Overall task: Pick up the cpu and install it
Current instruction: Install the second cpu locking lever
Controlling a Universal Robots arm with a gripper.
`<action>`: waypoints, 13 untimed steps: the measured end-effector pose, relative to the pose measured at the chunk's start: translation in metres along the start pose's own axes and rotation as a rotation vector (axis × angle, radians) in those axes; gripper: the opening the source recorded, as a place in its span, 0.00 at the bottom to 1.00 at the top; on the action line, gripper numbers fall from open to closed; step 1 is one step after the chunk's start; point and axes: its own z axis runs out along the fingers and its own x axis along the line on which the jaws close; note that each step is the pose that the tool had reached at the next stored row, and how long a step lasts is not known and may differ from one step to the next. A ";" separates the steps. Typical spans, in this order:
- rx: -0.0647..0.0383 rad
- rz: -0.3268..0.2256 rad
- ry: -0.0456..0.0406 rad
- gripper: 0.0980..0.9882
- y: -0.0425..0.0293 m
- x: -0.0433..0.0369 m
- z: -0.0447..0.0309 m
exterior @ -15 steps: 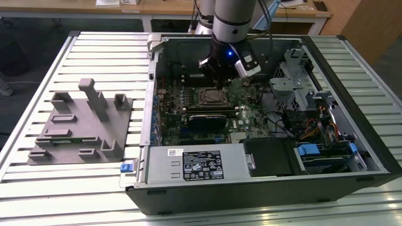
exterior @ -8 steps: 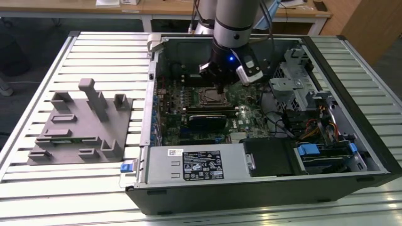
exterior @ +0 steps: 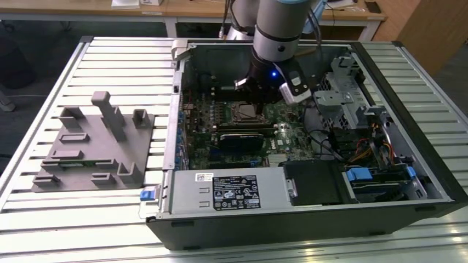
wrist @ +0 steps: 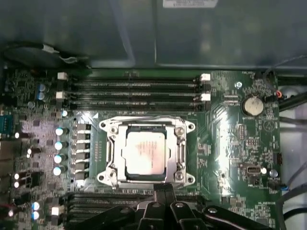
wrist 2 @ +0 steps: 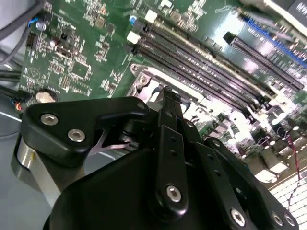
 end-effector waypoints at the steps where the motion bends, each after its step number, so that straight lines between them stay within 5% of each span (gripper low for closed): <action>1: 0.000 0.000 0.0004 0.01 -0.0010 0.0000 -0.0001; 6: 0.000 0.000 0.0005 0.01 -0.0094 0.0047 -0.0003; 13: 0.000 0.000 0.0005 0.01 -0.0124 0.0182 0.0000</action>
